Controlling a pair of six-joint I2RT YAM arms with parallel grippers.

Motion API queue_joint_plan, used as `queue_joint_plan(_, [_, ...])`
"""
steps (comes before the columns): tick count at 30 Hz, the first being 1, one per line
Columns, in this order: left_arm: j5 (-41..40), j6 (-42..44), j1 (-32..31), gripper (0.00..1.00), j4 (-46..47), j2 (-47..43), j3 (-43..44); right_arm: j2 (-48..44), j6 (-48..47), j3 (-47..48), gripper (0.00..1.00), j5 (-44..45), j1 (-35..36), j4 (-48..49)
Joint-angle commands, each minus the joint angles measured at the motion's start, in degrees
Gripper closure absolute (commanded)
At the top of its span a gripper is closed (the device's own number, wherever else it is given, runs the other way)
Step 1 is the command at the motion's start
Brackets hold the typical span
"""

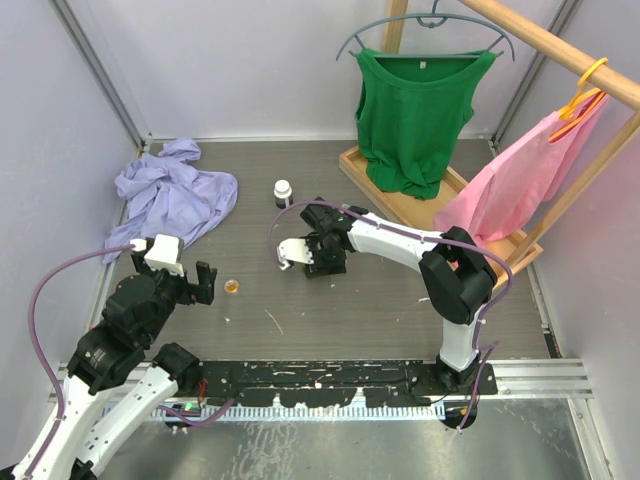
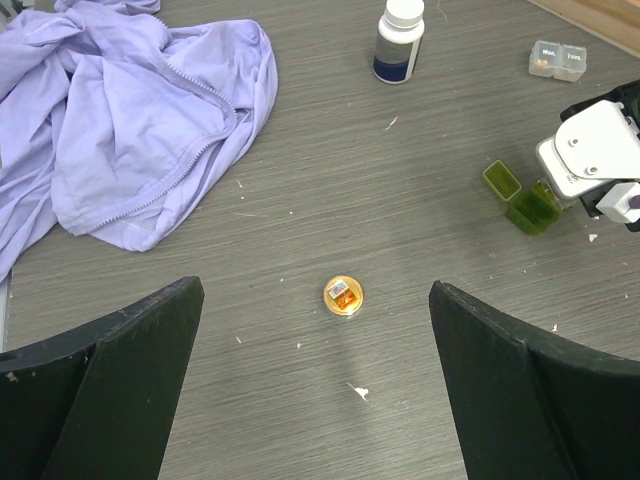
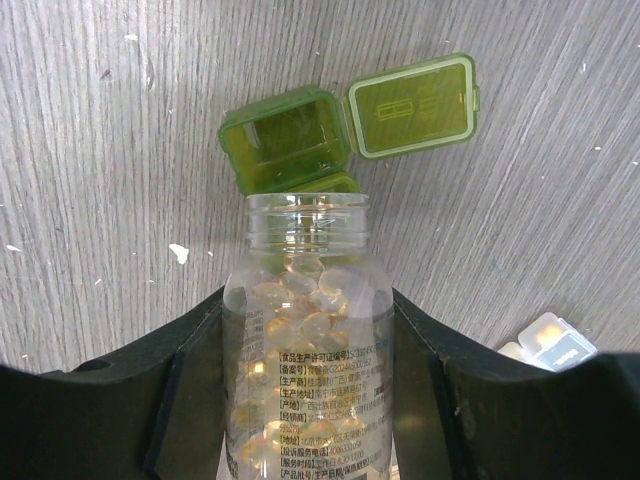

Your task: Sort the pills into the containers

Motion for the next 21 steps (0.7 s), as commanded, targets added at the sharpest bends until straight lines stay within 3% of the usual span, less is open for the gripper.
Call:
queue_joint_plan(1, [0.7, 0.9, 0.3, 0.02, 3.3, -0.5, 0.1, -4.1, 0.6, 0.1, 0.99, 1.4, -0.1, 3.4])
queue_joint_plan(4, [0.5, 0.9, 0.3, 0.02, 3.6, -0.9, -0.1, -2.9, -0.4, 3.0, 0.99, -2.1, -0.2, -2.2])
queue_joint_plan(7, [0.8, 0.9, 0.3, 0.02, 3.3, -0.7, 0.1, -4.3, 1.8, 0.6, 0.99, 1.1, -0.6, 3.7])
queue_joint_plan(10, [0.6, 0.9, 0.3, 0.02, 3.6, -1.0, -0.1, -2.9, -0.1, 1.9, 0.99, -1.1, 1.0, -1.7])
queue_joint_plan(12, [0.8, 0.9, 0.3, 0.02, 3.4, -0.8, 0.0, -4.1, 1.3, 0.1, 0.99, 0.9, 0.0, 2.7])
queue_joint_plan(15, [0.8, 1.0, 0.3, 0.02, 3.6, -1.0, -0.1, -3.6, 0.0, 1.0, 0.99, -1.5, 0.9, -1.3])
queue_joint_plan(18, [1.0, 0.9, 0.3, 0.02, 3.3, -0.9, 0.1, -4.7, 2.0, -0.5, 0.99, -1.3, 0.0, 3.0])
queue_joint_plan(21, [0.8, 1.0, 0.3, 0.02, 3.7, -1.1, -0.1, -4.0, -0.4, 0.0, 0.99, -3.1, 1.4, -1.7])
